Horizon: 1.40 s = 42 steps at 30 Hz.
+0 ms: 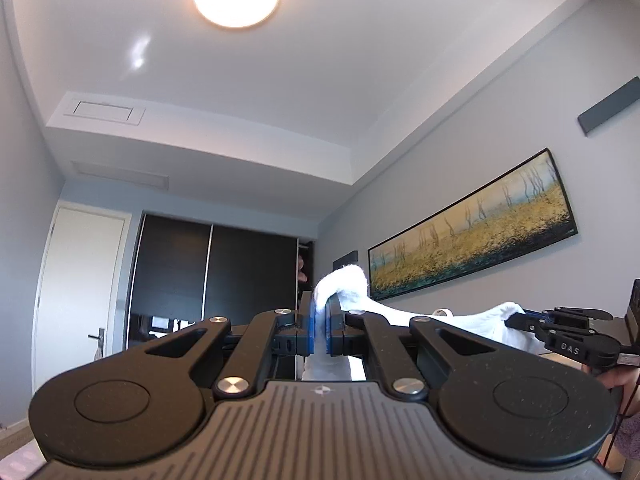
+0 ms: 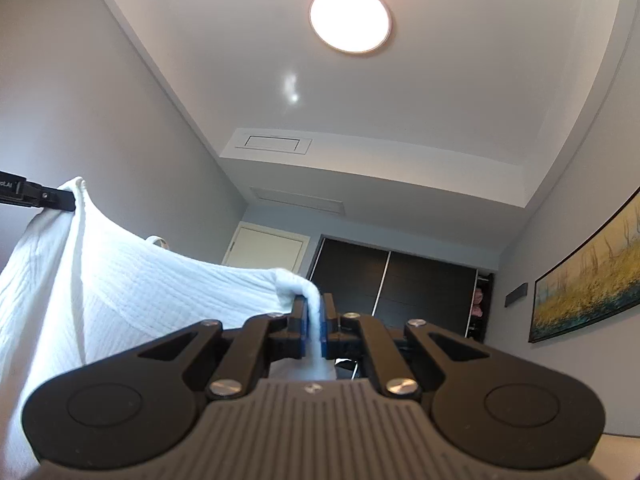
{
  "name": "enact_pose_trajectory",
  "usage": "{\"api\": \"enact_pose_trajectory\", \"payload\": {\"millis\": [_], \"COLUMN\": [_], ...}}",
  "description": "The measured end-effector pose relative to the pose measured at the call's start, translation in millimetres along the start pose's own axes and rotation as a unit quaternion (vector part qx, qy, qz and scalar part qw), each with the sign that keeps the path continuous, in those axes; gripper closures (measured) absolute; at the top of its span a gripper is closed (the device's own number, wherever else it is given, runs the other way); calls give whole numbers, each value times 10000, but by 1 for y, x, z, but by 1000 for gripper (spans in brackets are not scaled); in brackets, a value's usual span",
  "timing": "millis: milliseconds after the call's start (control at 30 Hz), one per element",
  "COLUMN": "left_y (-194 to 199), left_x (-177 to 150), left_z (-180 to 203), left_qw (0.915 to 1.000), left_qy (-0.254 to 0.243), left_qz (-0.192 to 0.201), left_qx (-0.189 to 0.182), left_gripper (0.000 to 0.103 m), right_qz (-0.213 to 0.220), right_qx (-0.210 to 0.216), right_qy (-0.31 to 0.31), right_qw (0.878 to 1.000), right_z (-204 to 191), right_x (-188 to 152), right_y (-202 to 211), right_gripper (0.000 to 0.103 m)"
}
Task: Fold clothes
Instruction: 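Lift the white garment high with both grippers and shake it out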
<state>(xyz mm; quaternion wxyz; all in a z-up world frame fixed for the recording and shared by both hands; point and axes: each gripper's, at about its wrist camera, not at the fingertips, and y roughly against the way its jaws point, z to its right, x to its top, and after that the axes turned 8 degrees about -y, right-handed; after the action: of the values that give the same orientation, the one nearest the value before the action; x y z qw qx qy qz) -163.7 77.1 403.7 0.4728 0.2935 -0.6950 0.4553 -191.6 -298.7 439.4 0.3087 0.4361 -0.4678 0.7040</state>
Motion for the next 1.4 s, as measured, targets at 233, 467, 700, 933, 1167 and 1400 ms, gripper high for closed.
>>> {"api": "enact_pose_trajectory", "payload": {"millis": [233,467,700,933,1167,1400], "left_y": [-44,-135,-237,-255,-243,-193], "left_x": [-27,-102,-156,-127,-125,-218], "left_z": [-18,-49,-73,-63,-51,-39], "left_qw": [9987,9870,9758,9856,9832,9479], "left_qy": [74,-140,-420,-1019,-1471,-1847], "left_qz": [-469,-1489,-1887,-838,-995,-2443], "left_qx": [174,583,1019,1054,423,-872], "left_gripper": [100,100,100,99,100,100], "right_qz": [-160,-951,-1223,-213,-246,-1860], "right_qx": [-198,-532,-1066,-1694,-1390,-319], "right_qy": [-41,544,1509,2014,2107,1964], "right_qw": [9997,9926,9751,9645,9673,9622], "right_z": [3,5,17,34,50,49], "right_x": [-21,-99,-166,-155,-148,-225], "right_y": [-54,-155,-259,-289,-252,-166], "right_gripper": [96,96,97,97,96,97]}}
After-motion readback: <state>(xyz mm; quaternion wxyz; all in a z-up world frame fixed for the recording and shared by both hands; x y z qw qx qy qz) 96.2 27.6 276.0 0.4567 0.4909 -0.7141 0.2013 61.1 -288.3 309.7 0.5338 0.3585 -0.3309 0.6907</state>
